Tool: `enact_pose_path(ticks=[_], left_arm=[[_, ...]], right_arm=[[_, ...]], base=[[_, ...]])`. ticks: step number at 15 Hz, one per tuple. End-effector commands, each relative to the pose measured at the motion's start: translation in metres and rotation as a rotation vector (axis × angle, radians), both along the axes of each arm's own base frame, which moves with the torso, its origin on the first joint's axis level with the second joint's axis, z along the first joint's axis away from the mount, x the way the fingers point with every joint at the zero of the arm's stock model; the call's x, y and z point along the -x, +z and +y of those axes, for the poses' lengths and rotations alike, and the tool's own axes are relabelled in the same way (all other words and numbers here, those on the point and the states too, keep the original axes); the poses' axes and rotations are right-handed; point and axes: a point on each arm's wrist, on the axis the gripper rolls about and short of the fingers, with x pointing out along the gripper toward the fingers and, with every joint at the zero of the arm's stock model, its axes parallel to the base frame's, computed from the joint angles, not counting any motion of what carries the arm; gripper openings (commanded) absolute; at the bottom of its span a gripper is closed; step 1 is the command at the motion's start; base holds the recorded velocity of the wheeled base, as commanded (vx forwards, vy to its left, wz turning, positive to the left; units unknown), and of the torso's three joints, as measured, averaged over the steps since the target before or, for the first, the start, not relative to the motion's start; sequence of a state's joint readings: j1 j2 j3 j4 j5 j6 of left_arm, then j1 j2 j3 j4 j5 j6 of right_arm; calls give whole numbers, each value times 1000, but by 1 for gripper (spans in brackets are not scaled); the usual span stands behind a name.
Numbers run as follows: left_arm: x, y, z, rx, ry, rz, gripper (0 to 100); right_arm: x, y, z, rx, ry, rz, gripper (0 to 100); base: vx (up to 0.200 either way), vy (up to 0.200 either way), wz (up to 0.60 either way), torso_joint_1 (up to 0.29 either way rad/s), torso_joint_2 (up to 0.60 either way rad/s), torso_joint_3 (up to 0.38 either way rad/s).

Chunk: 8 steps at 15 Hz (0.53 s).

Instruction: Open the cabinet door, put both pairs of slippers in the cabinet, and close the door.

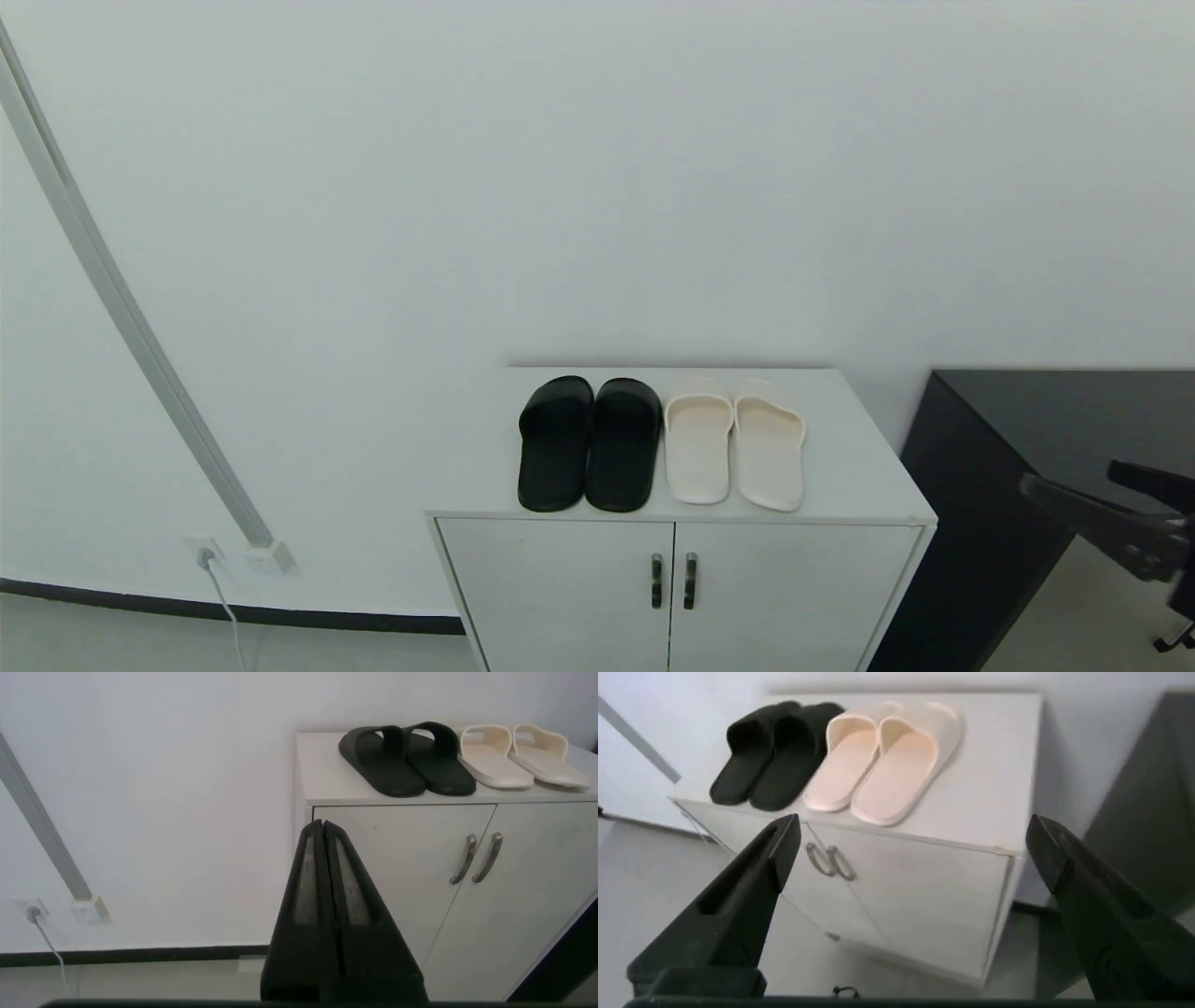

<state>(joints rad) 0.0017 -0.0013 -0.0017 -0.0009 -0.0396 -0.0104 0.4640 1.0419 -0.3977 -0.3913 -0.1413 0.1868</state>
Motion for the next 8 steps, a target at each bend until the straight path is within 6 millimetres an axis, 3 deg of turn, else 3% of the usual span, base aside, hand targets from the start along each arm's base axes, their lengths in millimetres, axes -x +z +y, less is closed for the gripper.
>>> enact_pose_path(ticks=[1, 5, 8], left_arm=[[0, 0, 0, 0, 1, 1, 0], [0, 0, 0, -1, 0, 2, 0], [0, 0, 0, -1, 0, 2, 0]], right_arm=[[-50, -1, 68, 24, 38, 94, 100], [-93, -6, 126, -12, 14, 108, 100], [-131, -26, 161, 38, -105, 108, 100]], base=[[0, 0, 0, 0, 0, 0], [0, 0, 0, 0, 0, 0], [0, 0, 0, 0, 0, 0]])
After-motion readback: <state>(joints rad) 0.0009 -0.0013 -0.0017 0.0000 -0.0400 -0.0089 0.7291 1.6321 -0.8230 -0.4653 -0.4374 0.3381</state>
